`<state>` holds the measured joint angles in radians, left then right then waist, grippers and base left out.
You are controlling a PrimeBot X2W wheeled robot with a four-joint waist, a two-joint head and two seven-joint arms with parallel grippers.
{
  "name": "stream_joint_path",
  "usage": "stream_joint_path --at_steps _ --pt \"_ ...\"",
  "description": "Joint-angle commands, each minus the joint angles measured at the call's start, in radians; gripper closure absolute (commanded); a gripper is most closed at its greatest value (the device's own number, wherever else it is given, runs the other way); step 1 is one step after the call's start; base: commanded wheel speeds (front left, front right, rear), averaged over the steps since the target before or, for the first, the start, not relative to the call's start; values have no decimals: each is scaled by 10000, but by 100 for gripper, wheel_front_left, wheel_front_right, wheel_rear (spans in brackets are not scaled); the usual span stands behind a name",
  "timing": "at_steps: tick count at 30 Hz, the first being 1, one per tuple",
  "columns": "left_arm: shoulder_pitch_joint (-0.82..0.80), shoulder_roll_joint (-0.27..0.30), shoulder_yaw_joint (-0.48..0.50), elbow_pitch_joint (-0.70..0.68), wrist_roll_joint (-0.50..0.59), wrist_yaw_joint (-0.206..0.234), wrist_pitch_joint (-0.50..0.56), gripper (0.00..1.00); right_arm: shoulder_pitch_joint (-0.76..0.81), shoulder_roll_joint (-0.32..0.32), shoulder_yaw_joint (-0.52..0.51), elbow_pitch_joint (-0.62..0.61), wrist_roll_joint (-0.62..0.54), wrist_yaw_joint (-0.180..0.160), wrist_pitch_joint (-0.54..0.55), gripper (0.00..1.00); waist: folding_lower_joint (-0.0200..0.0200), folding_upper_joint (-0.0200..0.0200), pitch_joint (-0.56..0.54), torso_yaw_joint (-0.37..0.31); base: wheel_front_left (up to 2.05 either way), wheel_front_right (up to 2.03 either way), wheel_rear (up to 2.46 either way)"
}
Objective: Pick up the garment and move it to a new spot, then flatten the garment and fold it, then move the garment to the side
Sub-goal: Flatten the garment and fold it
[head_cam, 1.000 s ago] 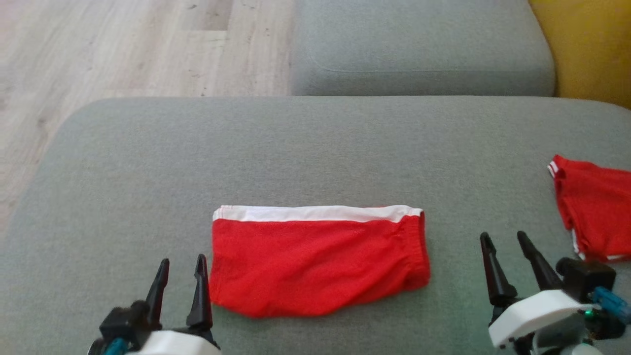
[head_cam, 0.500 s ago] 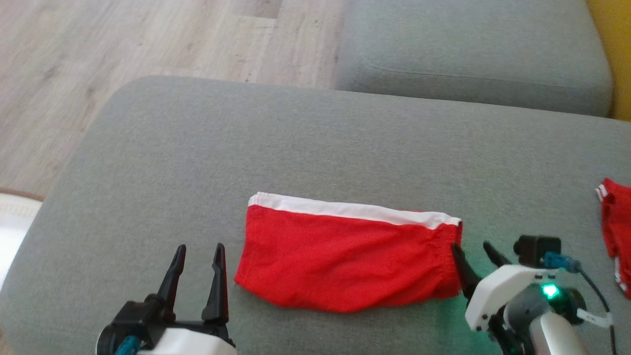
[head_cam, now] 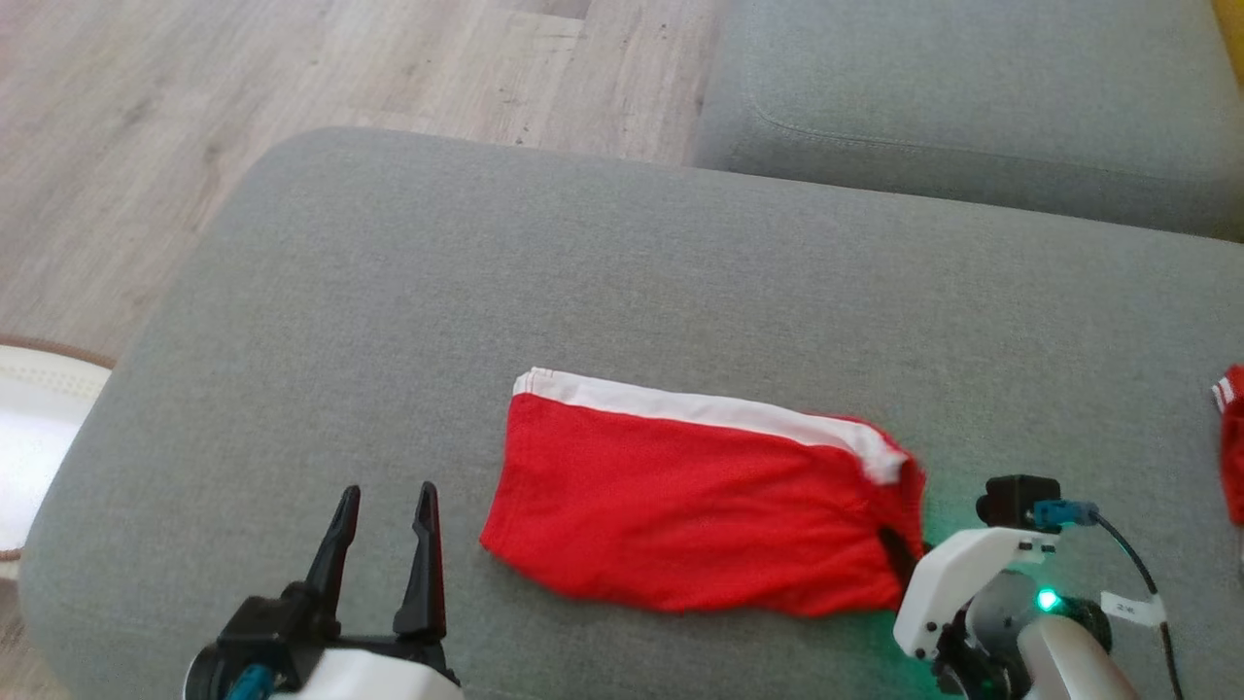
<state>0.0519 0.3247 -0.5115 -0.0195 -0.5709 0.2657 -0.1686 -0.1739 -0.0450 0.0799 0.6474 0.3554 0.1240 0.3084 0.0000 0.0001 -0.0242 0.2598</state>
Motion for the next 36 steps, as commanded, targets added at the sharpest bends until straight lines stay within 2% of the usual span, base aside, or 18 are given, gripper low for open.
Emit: stream_joint_path --at_steps 1,8,16,19,31,36 --pt "-259 91 380 -301 19 74 -119 0 -457 -53 305 -51 185 67 84 100 0 -1 20 -123 0 0 0" --pt "-295 -29 294 -215 -4 67 -182 0 -1041 -81 -120 -45 195 67 441 100 0 -1 84 -578 0 0 0" --pt "-395 -256 130 61 -30 -38 -332 0 -869 -1316 -812 -1233 209 67 1583 100 0 -1 178 -976 0 0 0" --pt "-459 -300 109 186 -55 -95 -374 0 -638 -1510 -906 -1719 297 67 1974 100 0 -1 213 -1060 0 0 0" --pt "-696 -385 -28 381 -49 -180 -405 0 -219 -375 211 -4230 1963 67 3064 100 0 -1 200 -922 0 0 0" --pt "-740 -398 -56 395 -51 -175 -419 0 -399 -106 883 -4673 2472 67 3203 100 0 -1 212 -726 0 0 0"
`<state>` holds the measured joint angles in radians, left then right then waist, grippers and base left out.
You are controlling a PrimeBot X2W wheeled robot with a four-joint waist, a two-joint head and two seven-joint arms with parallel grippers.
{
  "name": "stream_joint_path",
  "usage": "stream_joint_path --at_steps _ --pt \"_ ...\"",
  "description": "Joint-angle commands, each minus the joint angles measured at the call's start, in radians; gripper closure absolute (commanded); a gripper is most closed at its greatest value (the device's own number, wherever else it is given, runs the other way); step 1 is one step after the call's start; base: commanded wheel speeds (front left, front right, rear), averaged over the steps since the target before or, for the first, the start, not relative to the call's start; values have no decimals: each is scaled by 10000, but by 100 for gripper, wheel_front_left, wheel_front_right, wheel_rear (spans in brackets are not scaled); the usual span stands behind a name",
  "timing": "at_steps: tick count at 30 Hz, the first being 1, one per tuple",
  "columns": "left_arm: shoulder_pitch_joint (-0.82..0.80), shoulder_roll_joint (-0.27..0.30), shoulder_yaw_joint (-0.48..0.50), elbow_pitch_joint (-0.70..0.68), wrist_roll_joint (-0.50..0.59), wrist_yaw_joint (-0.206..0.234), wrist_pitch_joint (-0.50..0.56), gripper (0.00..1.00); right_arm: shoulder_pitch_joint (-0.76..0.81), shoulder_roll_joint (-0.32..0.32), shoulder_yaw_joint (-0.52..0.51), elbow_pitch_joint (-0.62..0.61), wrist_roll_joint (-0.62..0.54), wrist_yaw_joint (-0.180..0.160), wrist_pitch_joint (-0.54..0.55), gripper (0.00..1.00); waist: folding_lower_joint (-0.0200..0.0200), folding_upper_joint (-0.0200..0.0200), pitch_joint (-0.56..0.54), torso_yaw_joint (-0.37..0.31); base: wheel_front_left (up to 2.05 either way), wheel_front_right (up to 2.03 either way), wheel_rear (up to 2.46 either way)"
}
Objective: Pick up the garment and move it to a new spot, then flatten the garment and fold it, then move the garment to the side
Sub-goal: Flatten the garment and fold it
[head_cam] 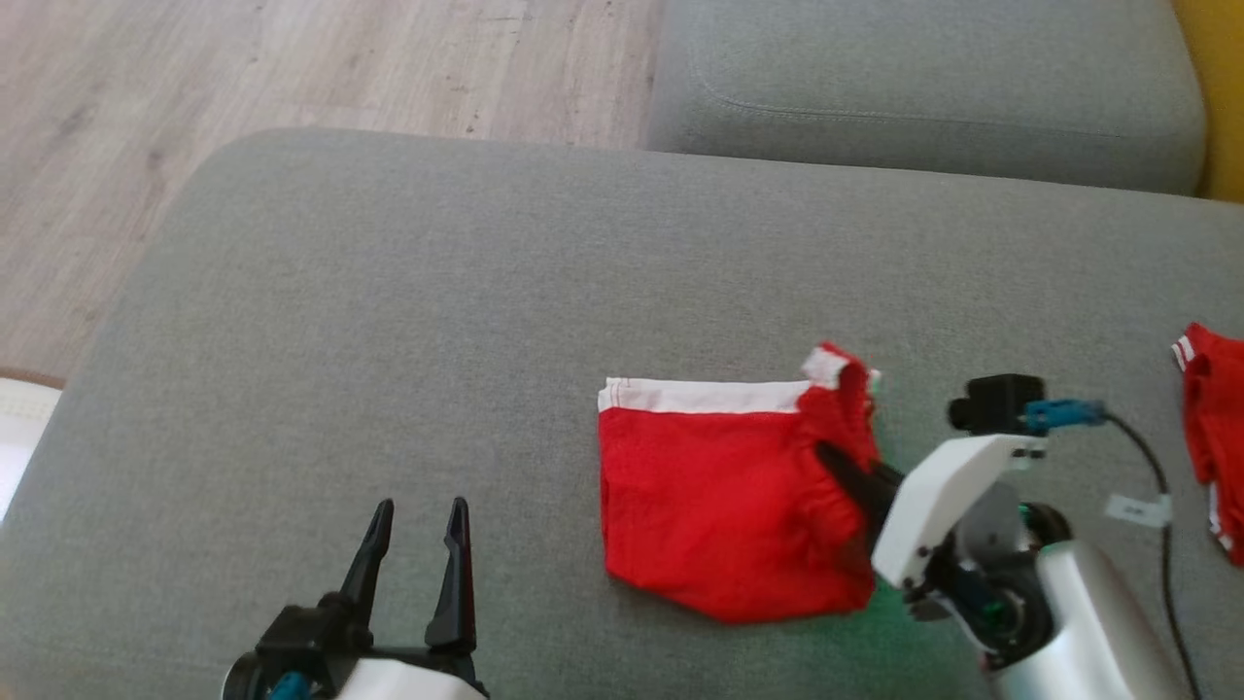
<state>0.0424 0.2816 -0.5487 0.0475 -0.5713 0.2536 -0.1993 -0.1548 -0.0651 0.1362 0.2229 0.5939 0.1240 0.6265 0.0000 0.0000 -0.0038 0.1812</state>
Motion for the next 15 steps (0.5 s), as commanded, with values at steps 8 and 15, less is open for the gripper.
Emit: stream_joint_path --at_steps 8,15 --pt "-745 -74 181 -214 -69 -120 -124 0 -1153 145 1650 521 910 67 -561 100 0 0 28 497 0 0 0" --pt "-839 -191 21 -70 -83 -207 -129 0 -1878 147 2622 2075 1340 67 -1275 53 0 0 3 909 0 0 0"
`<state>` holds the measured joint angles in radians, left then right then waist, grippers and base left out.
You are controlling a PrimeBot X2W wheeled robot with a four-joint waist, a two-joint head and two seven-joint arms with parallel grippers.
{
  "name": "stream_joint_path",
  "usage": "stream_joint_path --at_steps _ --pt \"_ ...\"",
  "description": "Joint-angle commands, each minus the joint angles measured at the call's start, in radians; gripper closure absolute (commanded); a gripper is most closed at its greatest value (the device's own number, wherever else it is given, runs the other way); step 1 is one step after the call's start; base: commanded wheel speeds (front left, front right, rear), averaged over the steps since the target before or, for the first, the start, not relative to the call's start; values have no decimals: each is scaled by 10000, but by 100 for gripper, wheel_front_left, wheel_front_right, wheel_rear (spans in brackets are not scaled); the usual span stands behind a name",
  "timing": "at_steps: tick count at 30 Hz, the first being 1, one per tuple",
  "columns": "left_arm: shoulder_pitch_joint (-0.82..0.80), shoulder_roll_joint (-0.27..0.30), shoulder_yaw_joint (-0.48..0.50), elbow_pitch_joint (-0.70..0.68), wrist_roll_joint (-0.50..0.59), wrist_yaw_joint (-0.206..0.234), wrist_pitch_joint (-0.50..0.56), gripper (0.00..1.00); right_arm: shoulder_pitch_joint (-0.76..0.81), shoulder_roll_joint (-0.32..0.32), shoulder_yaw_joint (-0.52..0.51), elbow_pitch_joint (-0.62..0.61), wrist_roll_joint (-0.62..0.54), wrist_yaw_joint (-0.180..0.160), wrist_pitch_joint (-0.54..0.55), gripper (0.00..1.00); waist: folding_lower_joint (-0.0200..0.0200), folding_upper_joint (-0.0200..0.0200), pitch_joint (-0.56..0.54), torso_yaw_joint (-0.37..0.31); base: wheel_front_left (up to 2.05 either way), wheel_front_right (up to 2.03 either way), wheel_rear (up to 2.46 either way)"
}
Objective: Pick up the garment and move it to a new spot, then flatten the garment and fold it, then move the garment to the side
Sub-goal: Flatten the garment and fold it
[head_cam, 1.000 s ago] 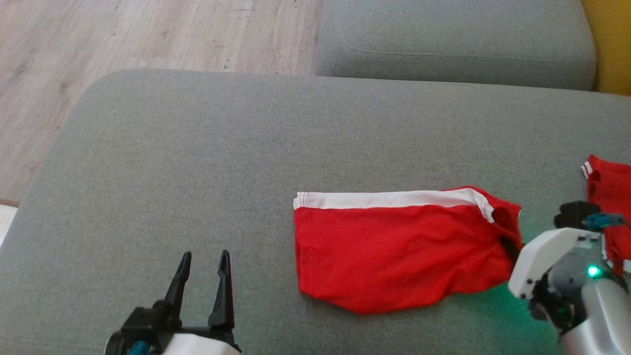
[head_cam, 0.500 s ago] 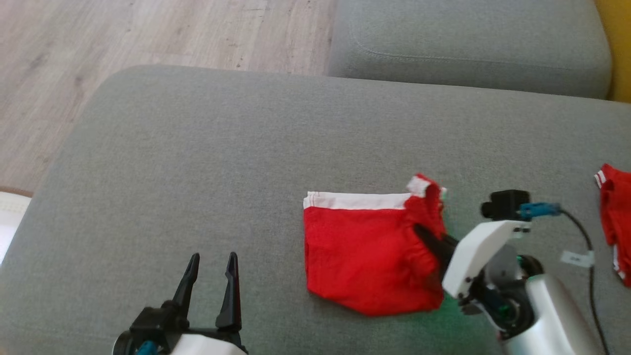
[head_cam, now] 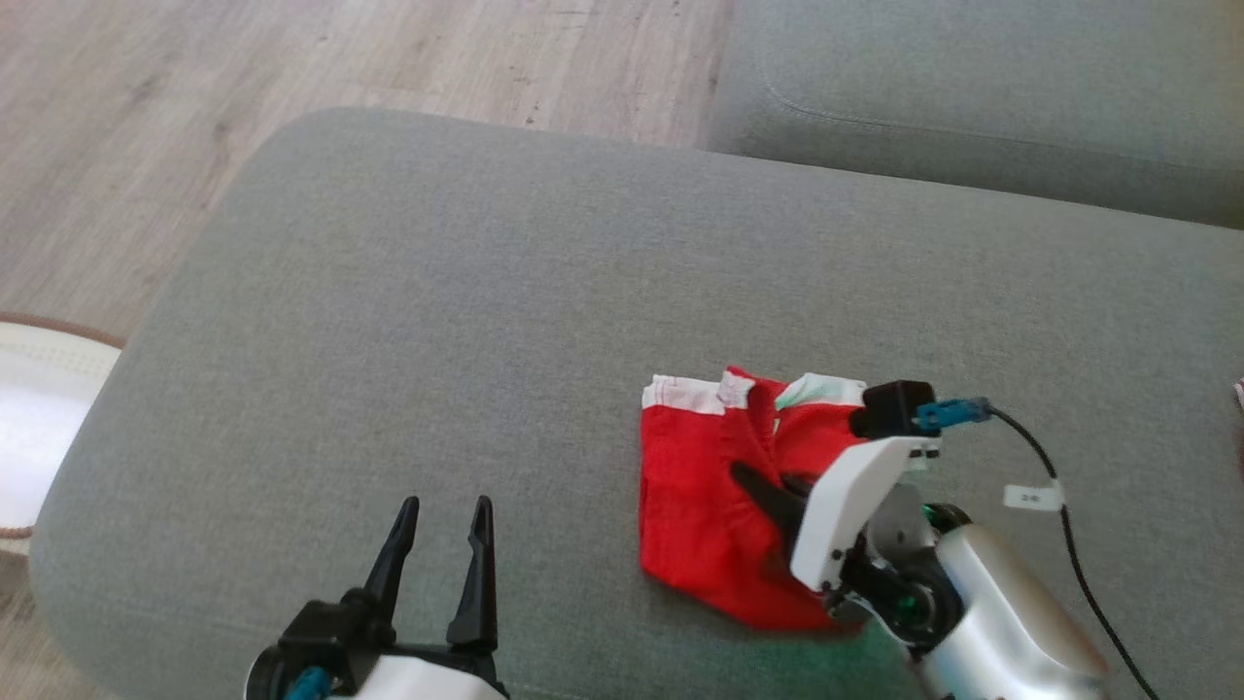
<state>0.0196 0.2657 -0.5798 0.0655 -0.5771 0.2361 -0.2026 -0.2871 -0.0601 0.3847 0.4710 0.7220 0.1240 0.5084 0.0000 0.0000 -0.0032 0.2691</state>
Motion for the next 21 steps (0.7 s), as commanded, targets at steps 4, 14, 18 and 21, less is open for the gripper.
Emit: stream_joint_path --at_steps 4,14,18,21 --pt "-587 -61 287 -185 -41 -40 -120 0 -918 97 851 158 539 67 -569 0 0 0 -22 130 0 0 0" --pt "-468 -50 221 -84 -98 -6 -126 0 -1626 98 1696 628 633 67 -2342 0 0 0 -247 -193 0 0 0" --pt "-500 -11 226 -75 -85 33 -105 0 -1672 98 1307 742 -632 67 -3394 0 0 0 -345 -471 0 0 0" --pt "-549 52 252 -54 -79 52 -77 0 -1479 87 774 688 -1849 67 -4123 0 0 0 -410 -717 0 0 0"
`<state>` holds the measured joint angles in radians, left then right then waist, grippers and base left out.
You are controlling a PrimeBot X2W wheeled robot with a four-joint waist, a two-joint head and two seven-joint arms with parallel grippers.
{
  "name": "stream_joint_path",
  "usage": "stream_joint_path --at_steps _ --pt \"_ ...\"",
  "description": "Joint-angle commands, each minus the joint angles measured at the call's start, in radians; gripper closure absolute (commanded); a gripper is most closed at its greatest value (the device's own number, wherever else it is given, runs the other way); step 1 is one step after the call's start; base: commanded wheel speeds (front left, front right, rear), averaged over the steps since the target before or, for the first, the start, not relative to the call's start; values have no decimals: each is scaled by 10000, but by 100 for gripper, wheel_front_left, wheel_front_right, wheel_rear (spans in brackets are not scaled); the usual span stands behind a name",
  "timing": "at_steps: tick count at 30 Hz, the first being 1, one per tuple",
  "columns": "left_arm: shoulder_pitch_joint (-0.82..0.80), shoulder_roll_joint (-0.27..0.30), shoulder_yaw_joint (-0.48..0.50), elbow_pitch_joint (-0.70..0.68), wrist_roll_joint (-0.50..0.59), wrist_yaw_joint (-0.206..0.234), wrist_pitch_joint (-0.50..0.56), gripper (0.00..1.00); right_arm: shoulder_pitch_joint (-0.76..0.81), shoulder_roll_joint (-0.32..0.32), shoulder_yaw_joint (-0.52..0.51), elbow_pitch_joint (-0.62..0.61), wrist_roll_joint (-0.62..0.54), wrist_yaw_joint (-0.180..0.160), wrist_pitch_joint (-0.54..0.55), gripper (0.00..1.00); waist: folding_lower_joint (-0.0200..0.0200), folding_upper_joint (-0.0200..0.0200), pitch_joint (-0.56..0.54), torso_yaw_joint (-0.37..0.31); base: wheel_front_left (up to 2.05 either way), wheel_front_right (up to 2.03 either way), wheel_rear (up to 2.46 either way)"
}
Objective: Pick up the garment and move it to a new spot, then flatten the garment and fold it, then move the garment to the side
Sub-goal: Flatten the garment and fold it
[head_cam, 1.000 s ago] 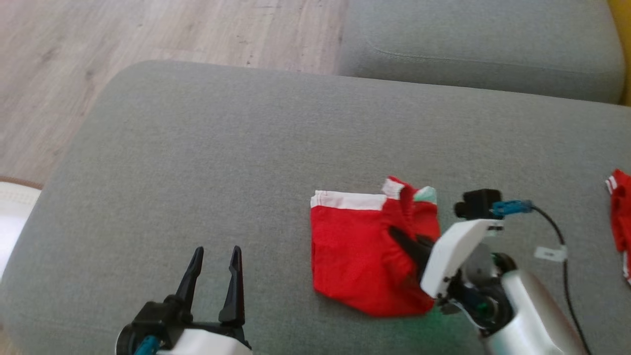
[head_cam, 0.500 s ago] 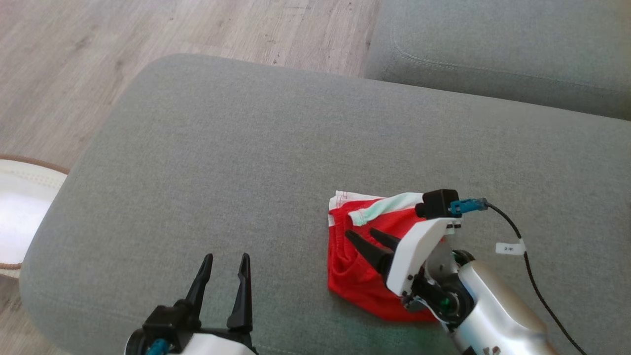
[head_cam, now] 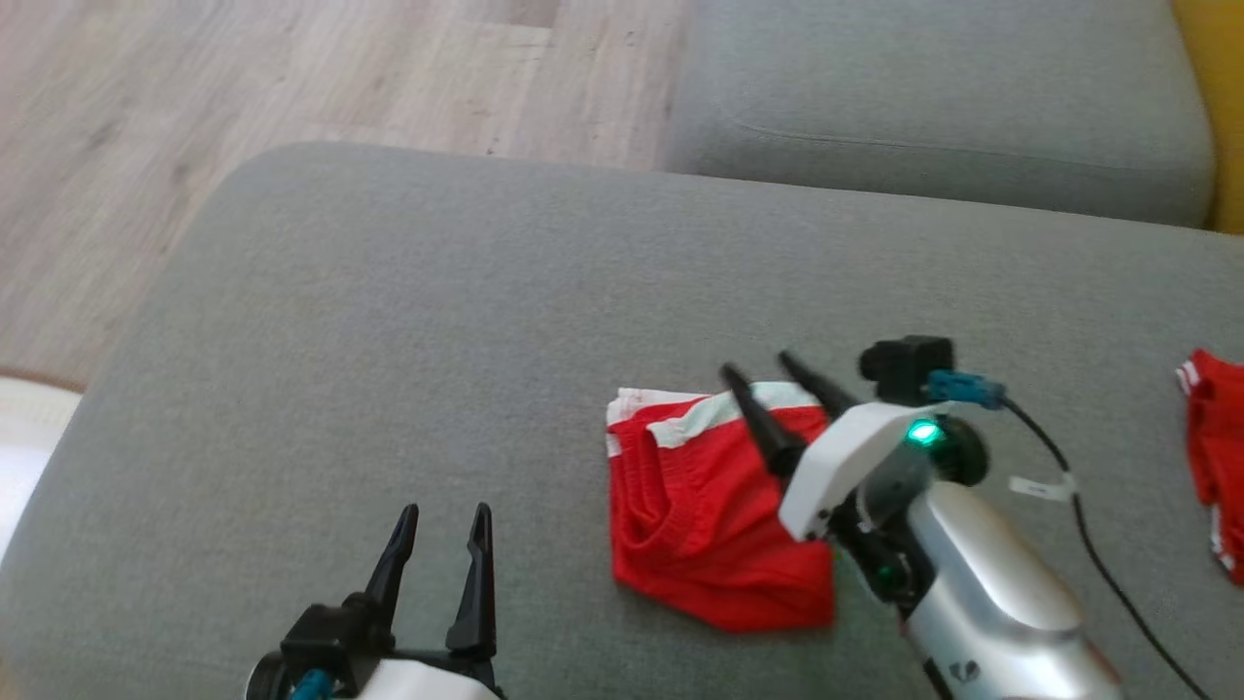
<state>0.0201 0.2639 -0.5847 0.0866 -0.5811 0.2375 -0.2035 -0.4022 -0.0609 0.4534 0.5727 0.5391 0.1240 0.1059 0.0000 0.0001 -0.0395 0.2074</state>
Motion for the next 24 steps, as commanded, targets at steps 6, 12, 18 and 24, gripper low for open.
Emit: stream_joint_path --at_steps 6,12,18,24 --pt "-588 229 415 -153 -77 85 -26 0 801 90 -1472 -1123 -1985 67 -1186 0 0 -1 -172 -553 0 0 0" --pt "-472 448 520 -62 -92 167 -14 0 2371 102 -2926 -2676 -3496 67 -2094 0 0 -1 -277 -860 0 0 0" --pt "-196 579 644 -9 -165 267 -81 0 3731 104 -3481 -3879 -3660 67 -2448 0 0 -1 -367 -982 0 0 0" --pt "220 724 815 20 -276 361 -196 0 4680 105 -3823 -4581 -3573 67 -2478 0 0 -1 -474 -1044 0 0 0"
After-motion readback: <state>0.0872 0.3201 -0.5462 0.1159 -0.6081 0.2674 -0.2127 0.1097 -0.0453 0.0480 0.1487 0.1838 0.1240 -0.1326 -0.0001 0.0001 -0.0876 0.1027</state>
